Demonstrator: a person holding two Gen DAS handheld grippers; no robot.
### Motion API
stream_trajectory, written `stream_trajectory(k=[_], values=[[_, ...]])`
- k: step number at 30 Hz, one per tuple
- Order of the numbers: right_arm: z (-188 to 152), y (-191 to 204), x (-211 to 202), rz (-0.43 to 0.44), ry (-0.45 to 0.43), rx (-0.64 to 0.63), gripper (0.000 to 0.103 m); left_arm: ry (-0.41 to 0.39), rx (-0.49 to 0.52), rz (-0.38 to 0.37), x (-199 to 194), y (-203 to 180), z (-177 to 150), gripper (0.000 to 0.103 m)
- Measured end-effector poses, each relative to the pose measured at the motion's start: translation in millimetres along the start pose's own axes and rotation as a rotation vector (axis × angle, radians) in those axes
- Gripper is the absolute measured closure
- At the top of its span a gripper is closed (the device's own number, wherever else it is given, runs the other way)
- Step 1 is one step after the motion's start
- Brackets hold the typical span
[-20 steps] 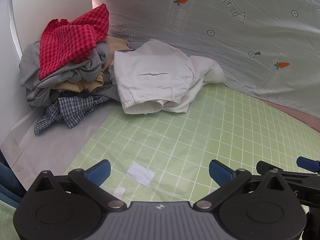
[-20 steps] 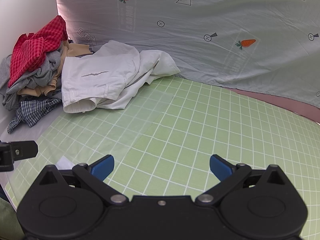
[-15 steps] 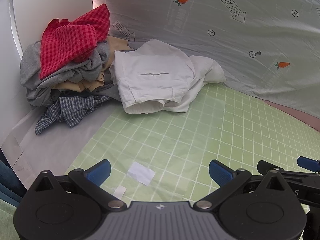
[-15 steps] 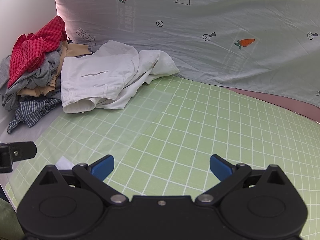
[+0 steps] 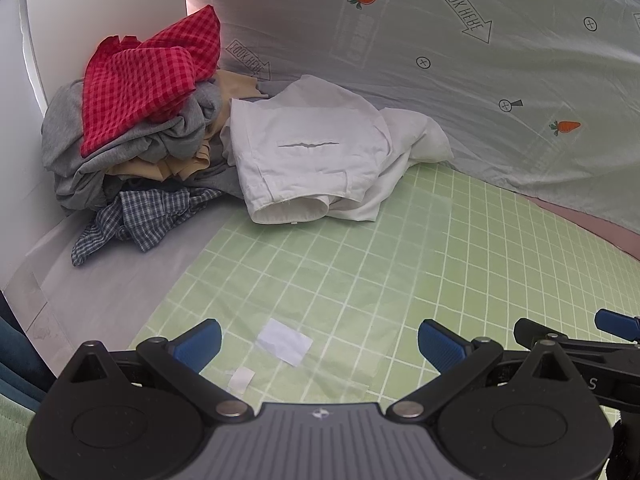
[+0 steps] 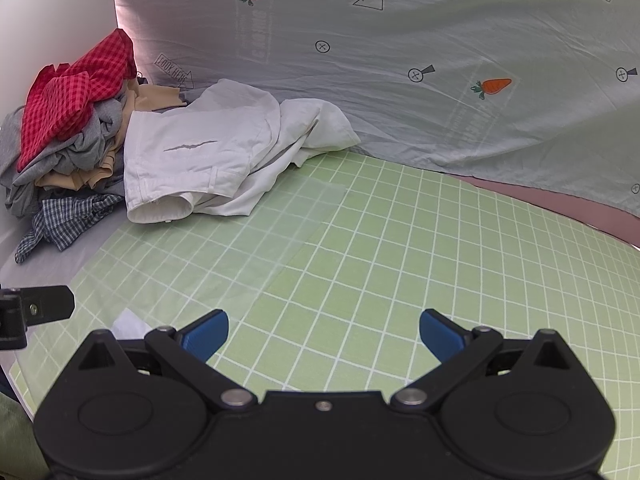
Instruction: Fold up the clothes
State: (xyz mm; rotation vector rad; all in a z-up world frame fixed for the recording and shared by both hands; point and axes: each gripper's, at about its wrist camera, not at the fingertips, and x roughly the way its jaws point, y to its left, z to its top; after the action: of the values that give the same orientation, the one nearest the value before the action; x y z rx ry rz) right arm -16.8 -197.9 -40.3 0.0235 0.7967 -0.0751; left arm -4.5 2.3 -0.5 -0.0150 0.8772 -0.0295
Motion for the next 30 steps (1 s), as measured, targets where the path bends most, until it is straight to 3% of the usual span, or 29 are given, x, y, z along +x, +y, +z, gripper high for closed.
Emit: stream_trajectory(k=[30], values=[[1.0, -0.6, 2.3, -0.016, 0.002, 0.005, 0.000, 0.010, 0.010, -0.004, 5.6, -3.5, -1.2, 0.000]])
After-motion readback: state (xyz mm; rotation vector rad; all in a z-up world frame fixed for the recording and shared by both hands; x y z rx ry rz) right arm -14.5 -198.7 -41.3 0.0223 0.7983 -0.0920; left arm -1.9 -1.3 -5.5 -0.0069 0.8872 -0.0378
